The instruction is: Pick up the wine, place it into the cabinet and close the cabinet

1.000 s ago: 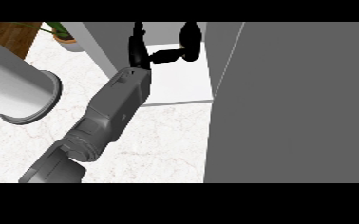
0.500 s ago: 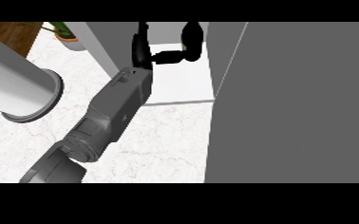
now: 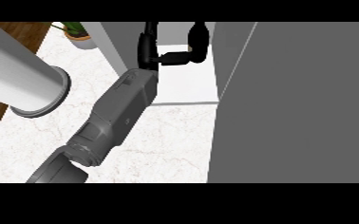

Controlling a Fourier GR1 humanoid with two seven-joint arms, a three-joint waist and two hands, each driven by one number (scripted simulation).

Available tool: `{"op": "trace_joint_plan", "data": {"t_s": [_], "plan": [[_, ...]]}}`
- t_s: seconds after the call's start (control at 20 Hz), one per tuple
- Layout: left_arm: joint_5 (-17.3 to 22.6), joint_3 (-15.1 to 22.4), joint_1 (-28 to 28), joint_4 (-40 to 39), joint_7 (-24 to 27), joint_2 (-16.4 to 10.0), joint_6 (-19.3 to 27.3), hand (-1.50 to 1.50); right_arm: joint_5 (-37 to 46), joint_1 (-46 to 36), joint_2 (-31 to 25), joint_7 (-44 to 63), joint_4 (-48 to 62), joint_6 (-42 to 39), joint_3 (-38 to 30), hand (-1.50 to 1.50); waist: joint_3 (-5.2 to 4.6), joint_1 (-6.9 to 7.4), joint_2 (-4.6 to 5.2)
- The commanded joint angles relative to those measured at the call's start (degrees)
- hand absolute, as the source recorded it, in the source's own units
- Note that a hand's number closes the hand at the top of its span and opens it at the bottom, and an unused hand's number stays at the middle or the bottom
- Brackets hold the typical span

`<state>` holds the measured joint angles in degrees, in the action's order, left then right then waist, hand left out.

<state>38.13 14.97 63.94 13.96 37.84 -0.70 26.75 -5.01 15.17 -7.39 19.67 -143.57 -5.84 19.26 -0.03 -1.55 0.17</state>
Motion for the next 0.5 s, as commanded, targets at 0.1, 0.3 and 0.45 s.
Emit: {"op": "trace_joint_plan", "data": {"t_s": [0.1, 0.3, 0.45], "plan": [[-0.8, 0.2, -3.1, 7.7, -1.6, -2.1, -2.7, -1.5, -3.6, 2.3, -1.0, 4.9, -10.3, 0.7, -1.4, -1.5, 0.03, 1.74, -0.75], [-1.3, 1.1, -6.4, 14.3, -3.9, -2.5, -2.2, -1.5, -1.0, 3.0, -1.0, 5.6, -10.9, 1.6, 0.6, -1.5, 0.03, 2.16, -0.99], [-2.6, 4.0, -11.8, 20.7, -2.9, -0.1, -1.0, -1.5, -1.2, 3.4, -1.1, 5.5, -12.3, 2.0, 0.1, -1.5, 0.02, 2.63, -1.34]]}}
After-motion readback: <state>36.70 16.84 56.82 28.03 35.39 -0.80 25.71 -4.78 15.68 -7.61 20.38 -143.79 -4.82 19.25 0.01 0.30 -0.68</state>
